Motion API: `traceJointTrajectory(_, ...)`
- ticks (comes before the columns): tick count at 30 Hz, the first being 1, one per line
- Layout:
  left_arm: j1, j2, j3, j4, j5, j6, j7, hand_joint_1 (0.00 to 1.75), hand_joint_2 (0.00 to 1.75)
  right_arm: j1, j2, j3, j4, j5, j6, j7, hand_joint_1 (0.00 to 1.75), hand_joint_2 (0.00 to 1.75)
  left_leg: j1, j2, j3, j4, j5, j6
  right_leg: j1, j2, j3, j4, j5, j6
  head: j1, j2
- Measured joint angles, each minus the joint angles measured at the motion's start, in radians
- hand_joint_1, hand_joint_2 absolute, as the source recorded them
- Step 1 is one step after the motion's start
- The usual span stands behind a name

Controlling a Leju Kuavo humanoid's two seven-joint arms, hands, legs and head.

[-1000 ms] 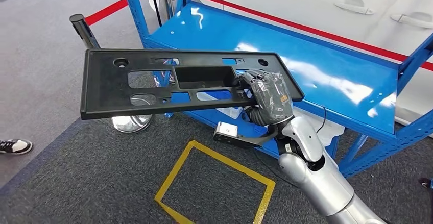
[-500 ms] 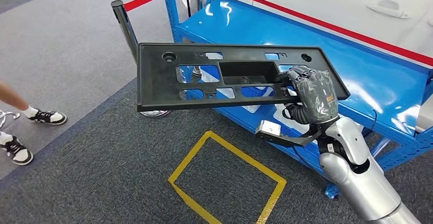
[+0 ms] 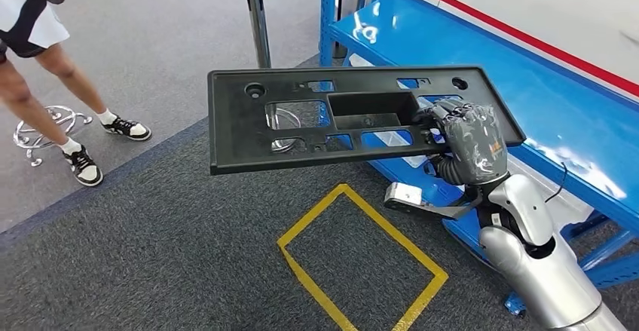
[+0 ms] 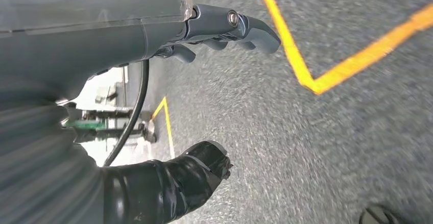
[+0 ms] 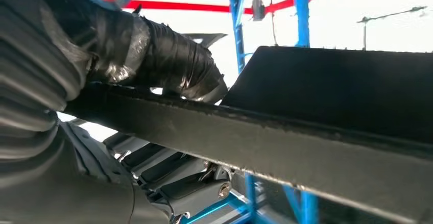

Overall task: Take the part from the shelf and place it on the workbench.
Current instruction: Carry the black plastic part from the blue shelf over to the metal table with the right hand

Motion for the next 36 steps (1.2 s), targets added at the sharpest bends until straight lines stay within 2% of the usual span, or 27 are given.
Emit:
traceJointTrajectory(1, 0.001, 0.004, 0.003, 0.002, 0.002, -0.001, 0.003, 0.0, 1.75, 0.002, 0.008, 0.002, 0.002, 0.013, 0.002, 0.008, 1.75, 1.75, -0.002, -0.012, -0.009, 0.005, 0.003, 0.0, 0.001, 0.003, -0.009, 0.032, -0.008, -0.001, 0.0, 0.0)
traceJointTrajectory(2, 0.001, 0.008, 0.006, 0.003, 0.004, -0.003, 0.005, 0.0, 1.75, 0.003, 0.017, 0.006, 0.005, 0.023, 0.003, 0.014, 1.75, 1.75, -0.003, -0.025, -0.017, 0.012, 0.004, 0.0, 0.0, 0.004, -0.001, 0.027, 0.003, -0.002, 0.0, 0.0)
traceJointTrajectory(4, 0.001, 0.014, 0.01, 0.006, 0.004, -0.008, 0.008, 0.0, 1.75, 0.0, 0.033, 0.012, 0.009, 0.036, 0.003, 0.024, 1.75, 1.75, -0.003, -0.052, -0.031, 0.031, 0.003, -0.003, -0.002, 0.022, 0.062, -0.079, 0.055, -0.007, 0.0, 0.0)
traceJointTrajectory(6, -0.001, 0.019, 0.014, 0.007, 0.004, -0.016, 0.01, 0.0, 1.75, -0.004, 0.042, 0.017, 0.011, 0.041, 0.002, 0.029, 1.75, 1.75, -0.003, -0.077, -0.05, 0.052, 0.001, -0.011, -0.005, 0.064, 0.113, -0.178, 0.082, -0.01, 0.0, 0.0)
traceJointTrajectory(7, -0.002, 0.021, 0.015, 0.008, 0.005, -0.02, 0.011, 0.0, 1.75, -0.005, 0.046, 0.02, 0.012, 0.041, 0.001, 0.031, 1.75, 1.75, -0.003, -0.088, -0.059, 0.059, 0.002, -0.016, -0.005, 0.077, 0.12, -0.196, 0.08, -0.011, 0.0, 0.0)
traceJointTrajectory(9, 0.0, 0.027, 0.017, 0.01, 0.006, -0.025, 0.011, 0.0, 1.75, -0.008, 0.05, 0.023, 0.014, 0.041, 0.0, 0.033, 1.75, 1.75, 0.001, -0.113, -0.072, 0.061, 0.009, -0.028, -0.004, 0.065, 0.118, -0.199, 0.08, -0.015, -0.001, 0.0)
traceJointTrajectory(10, 0.002, 0.029, 0.018, 0.012, 0.007, -0.026, 0.011, 0.0, 1.75, -0.01, 0.053, 0.024, 0.014, 0.04, 0.0, 0.034, 1.75, 1.75, 0.001, -0.109, -0.076, 0.064, 0.009, -0.033, -0.005, 0.052, 0.119, -0.203, 0.083, -0.02, -0.001, 0.0)
traceJointTrajectory(12, 0.003, 0.033, 0.019, 0.016, 0.008, -0.027, 0.01, 0.0, 1.75, -0.015, 0.058, 0.025, 0.014, 0.04, 0.0, 0.034, 1.75, 1.75, -0.001, -0.062, -0.099, 0.107, -0.017, -0.044, -0.008, 0.025, 0.125, -0.213, 0.089, -0.03, -0.004, 0.0)
traceJointTrajectory(14, 0.002, 0.036, 0.019, 0.018, 0.008, -0.028, 0.01, 0.0, 1.75, -0.017, 0.06, 0.026, 0.014, 0.039, -0.001, 0.034, 1.75, 1.75, 0.001, -0.007, -0.155, 0.221, -0.073, -0.054, -0.004, -0.004, 0.128, -0.216, 0.089, -0.035, -0.007, 0.0)
traceJointTrajectory(15, 0.001, 0.037, 0.019, 0.018, 0.008, -0.028, 0.01, 0.0, 1.75, -0.018, 0.06, 0.027, 0.014, 0.038, -0.001, 0.034, 1.75, 1.75, 0.004, 0.002, -0.186, 0.282, -0.095, -0.058, -0.002, -0.019, 0.128, -0.216, 0.088, -0.036, -0.007, 0.0)
traceJointTrajectory(16, 0.0, 0.038, 0.019, 0.019, 0.007, -0.028, 0.01, 0.0, 1.75, -0.018, 0.06, 0.028, 0.014, 0.038, -0.001, 0.034, 1.75, 1.75, 0.006, 0.006, -0.206, 0.32, -0.103, -0.06, -0.001, -0.033, 0.128, -0.216, 0.088, -0.037, -0.007, 0.0)
traceJointTrajectory(17, 0.0, 0.038, 0.019, 0.02, 0.007, -0.028, 0.01, 0.0, 1.75, -0.018, 0.06, 0.029, 0.014, 0.037, -0.001, 0.034, 1.75, 1.75, 0.007, 0.008, -0.208, 0.323, -0.092, -0.061, 0.0, -0.046, 0.129, -0.216, 0.087, -0.037, -0.007, 0.0)
traceJointTrajectory(18, 0.001, 0.038, 0.019, 0.021, 0.006, -0.028, 0.01, 0.0, 1.75, -0.018, 0.06, 0.03, 0.014, 0.037, -0.001, 0.033, 1.75, 1.75, 0.008, 0.012, -0.189, 0.286, -0.065, -0.059, 0.0, -0.058, 0.13, -0.216, 0.085, -0.037, -0.007, 0.0)
traceJointTrajectory(19, 0.002, 0.038, 0.019, 0.022, 0.003, -0.028, 0.01, 0.0, 1.75, -0.018, 0.06, 0.03, 0.014, 0.036, -0.002, 0.032, 1.75, 1.75, 0.007, 0.025, -0.154, 0.218, -0.029, -0.055, 0.001, -0.068, 0.133, -0.216, 0.084, -0.035, -0.007, 0.0)
traceJointTrajectory(20, 0.002, 0.038, 0.019, 0.022, 0.001, -0.028, 0.01, 0.0, 1.75, -0.017, 0.058, 0.03, 0.013, 0.035, -0.003, 0.032, 1.75, 1.75, 0.002, 0.046, -0.116, 0.149, -0.005, -0.05, 0.002, -0.078, 0.135, -0.217, 0.082, -0.033, -0.007, 0.0)
traceJointTrajectory(22, 0.002, 0.036, 0.019, 0.023, -0.005, -0.028, 0.011, 0.0, 1.75, -0.011, 0.043, 0.029, 0.007, 0.029, -0.01, 0.031, 1.75, 1.75, -0.01, 0.076, -0.073, 0.061, 0.018, -0.035, 0.005, -0.098, 0.138, -0.22, 0.08, -0.026, -0.006, 0.0)
traceJointTrajectory(23, 0.003, 0.034, 0.019, 0.023, -0.006, -0.028, 0.011, 0.0, 1.75, -0.005, 0.032, 0.028, 0.002, 0.024, -0.014, 0.029, 1.75, 1.75, -0.015, 0.076, -0.07, 0.051, 0.014, -0.029, 0.007, -0.109, 0.14, -0.223, 0.08, -0.021, -0.006, 0.0)
traceJointTrajectory(25, 0.007, 0.029, 0.019, 0.023, -0.008, -0.028, 0.012, 0.0, 1.75, 0.007, 0.011, 0.024, -0.007, 0.012, -0.019, 0.025, 1.75, 1.75, -0.014, 0.053, -0.071, 0.039, 0.022, -0.017, 0.007, -0.121, 0.145, -0.226, 0.078, -0.011, -0.006, 0.0)
traceJointTrajectory(26, 0.009, 0.024, 0.019, 0.023, -0.008, -0.028, 0.012, 0.0, 1.75, 0.012, 0.002, 0.021, -0.01, 0.008, -0.02, 0.022, 1.75, 1.75, -0.011, 0.042, -0.067, 0.031, 0.027, -0.011, 0.006, -0.106, 0.144, -0.22, 0.071, -0.006, -0.005, 0.0)
traceJointTrajectory(27, 0.01, 0.02, 0.019, 0.023, -0.008, -0.028, 0.012, 0.0, 1.75, 0.016, -0.008, 0.016, -0.013, 0.004, -0.021, 0.019, 1.75, 1.75, -0.009, 0.033, -0.064, 0.023, 0.032, -0.004, 0.004, -0.078, 0.136, -0.196, 0.053, -0.003, -0.005, 0.0)
traceJointTrajectory(29, 0.008, 0.01, 0.019, 0.023, -0.009, -0.027, 0.012, 0.0, 1.75, 0.021, -0.029, 0.003, -0.017, 0.0, -0.023, 0.011, 1.75, 1.75, -0.008, 0.014, -0.062, 0.017, 0.038, 0.004, 0.001, -0.015, 0.086, -0.087, -0.006, 0.0, -0.003, 0.0)
traceJointTrajectory(30, 0.007, 0.008, 0.019, 0.023, -0.009, -0.027, 0.011, 0.0, 1.75, 0.022, -0.039, -0.005, -0.017, -0.002, -0.023, 0.008, 1.75, 1.75, -0.009, 0.002, -0.063, 0.018, 0.038, 0.006, 0.001, -0.001, 0.052, -0.018, -0.034, 0.001, -0.003, 0.0)
traceJointTrajectory(31, 0.006, 0.006, 0.019, 0.023, -0.009, -0.027, 0.01, 0.0, 1.75, 0.024, -0.046, -0.012, -0.017, -0.003, -0.022, 0.006, 1.75, 1.75, -0.009, -0.011, -0.064, 0.021, 0.038, 0.007, 0.001, 0.004, 0.025, 0.034, -0.048, 0.003, -0.003, 0.0)
traceJointTrajectory(32, 0.005, 0.004, 0.019, 0.023, -0.009, -0.028, 0.009, 0.0, 1.75, 0.025, -0.051, -0.018, -0.017, -0.004, -0.021, 0.005, 1.75, 1.75, -0.01, -0.025, -0.065, 0.025, 0.037, 0.007, 0.0, 0.005, 0.013, 0.054, -0.043, 0.005, -0.003, 0.0)
traceJointTrajectory(33, 0.005, 0.002, 0.019, 0.023, -0.009, -0.028, 0.008, 0.0, 1.75, 0.026, -0.054, -0.024, -0.017, -0.005, -0.02, 0.003, 1.75, 1.75, -0.009, -0.038, -0.066, 0.031, 0.036, 0.006, -0.002, 0.006, 0.021, 0.031, -0.017, 0.007, -0.003, 0.0)
traceJointTrajectory(34, 0.005, 0.0, 0.019, 0.022, -0.009, -0.028, 0.008, 0.0, 1.75, 0.026, -0.057, -0.03, -0.018, -0.006, -0.02, 0.002, 1.75, 1.75, -0.007, -0.053, -0.068, 0.038, 0.033, 0.004, -0.005, 0.012, 0.047, -0.027, 0.022, 0.009, -0.003, 0.0)
traceJointTrajectory(36, 0.004, -0.003, 0.019, 0.022, -0.009, -0.03, 0.007, 0.0, 1.75, 0.025, -0.064, -0.041, -0.02, -0.009, -0.02, -0.002, 1.75, 1.75, -0.005, -0.079, -0.079, 0.058, 0.026, -0.004, -0.013, 0.054, 0.1, -0.146, 0.071, 0.012, -0.003, 0.0)
